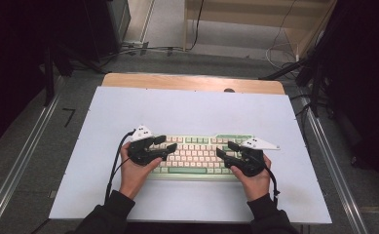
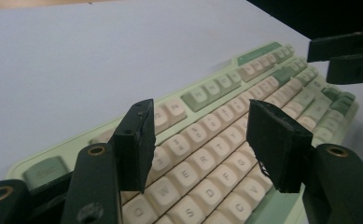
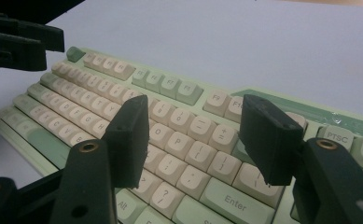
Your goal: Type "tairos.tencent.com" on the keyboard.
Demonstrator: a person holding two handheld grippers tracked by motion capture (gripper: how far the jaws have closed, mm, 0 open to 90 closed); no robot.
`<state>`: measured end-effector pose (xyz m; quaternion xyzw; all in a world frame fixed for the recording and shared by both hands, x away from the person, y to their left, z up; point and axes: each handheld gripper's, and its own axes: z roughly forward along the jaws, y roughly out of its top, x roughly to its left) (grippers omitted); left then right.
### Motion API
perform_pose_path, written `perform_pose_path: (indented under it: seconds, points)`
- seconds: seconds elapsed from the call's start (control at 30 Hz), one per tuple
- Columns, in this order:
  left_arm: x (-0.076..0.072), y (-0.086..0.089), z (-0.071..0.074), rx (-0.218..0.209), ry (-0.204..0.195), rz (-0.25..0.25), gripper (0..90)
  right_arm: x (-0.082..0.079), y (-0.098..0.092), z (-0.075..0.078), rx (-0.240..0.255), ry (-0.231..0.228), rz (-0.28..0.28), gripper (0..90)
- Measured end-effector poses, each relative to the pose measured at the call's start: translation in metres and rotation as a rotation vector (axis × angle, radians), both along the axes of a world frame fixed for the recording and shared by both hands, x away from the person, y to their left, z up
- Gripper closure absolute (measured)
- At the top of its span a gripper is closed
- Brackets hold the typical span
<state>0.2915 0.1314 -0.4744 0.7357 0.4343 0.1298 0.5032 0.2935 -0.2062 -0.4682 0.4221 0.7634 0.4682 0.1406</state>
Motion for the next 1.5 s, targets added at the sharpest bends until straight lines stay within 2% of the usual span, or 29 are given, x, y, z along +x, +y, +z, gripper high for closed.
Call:
perform_pose_path:
  seconds: [0.13, 0.33, 0.47, 0.53, 0.67, 0.7, 0.87, 1.23, 1.5]
  points:
    - [-0.001, 0.009, -0.001, -0.004, 0.001, 0.024, 42.6, 0.0, 0.0, 0.0, 0.001, 0.002, -0.002, 40.9]
    - [-0.002, 0.014, -0.003, -0.006, 0.005, 0.027, 42.7, 0.0, -0.001, 0.0, 0.002, 0.002, -0.002, 40.9]
    - [-0.002, 0.014, -0.004, 0.004, 0.009, 0.021, 47.1, 0.0, 0.0, 0.0, 0.002, 0.004, 0.001, 40.9]
    - [-0.003, 0.013, -0.004, 0.009, 0.011, 0.012, 54.6, 0.0, 0.0, 0.0, 0.001, 0.005, 0.001, 40.9]
    - [-0.003, 0.009, -0.006, 0.009, 0.026, -0.026, 85.0, 0.0, 0.0, 0.0, 0.001, 0.005, 0.002, 40.9]
    - [-0.003, 0.008, -0.007, 0.008, 0.031, -0.035, 90.0, 0.0, 0.0, -0.001, 0.001, 0.005, 0.003, 40.9]
    - [-0.001, 0.0, -0.011, 0.024, 0.041, -0.053, 90.0, 0.0, 0.0, 0.0, -0.002, 0.004, 0.004, 40.9]
    - [0.003, -0.011, -0.016, 0.097, 0.043, -0.059, 90.0, 0.0, 0.001, -0.001, -0.002, 0.007, 0.004, 40.9]
    - [0.005, -0.012, -0.018, 0.116, 0.054, -0.058, 90.0, 0.0, 0.001, -0.001, -0.003, 0.009, 0.005, 40.9]
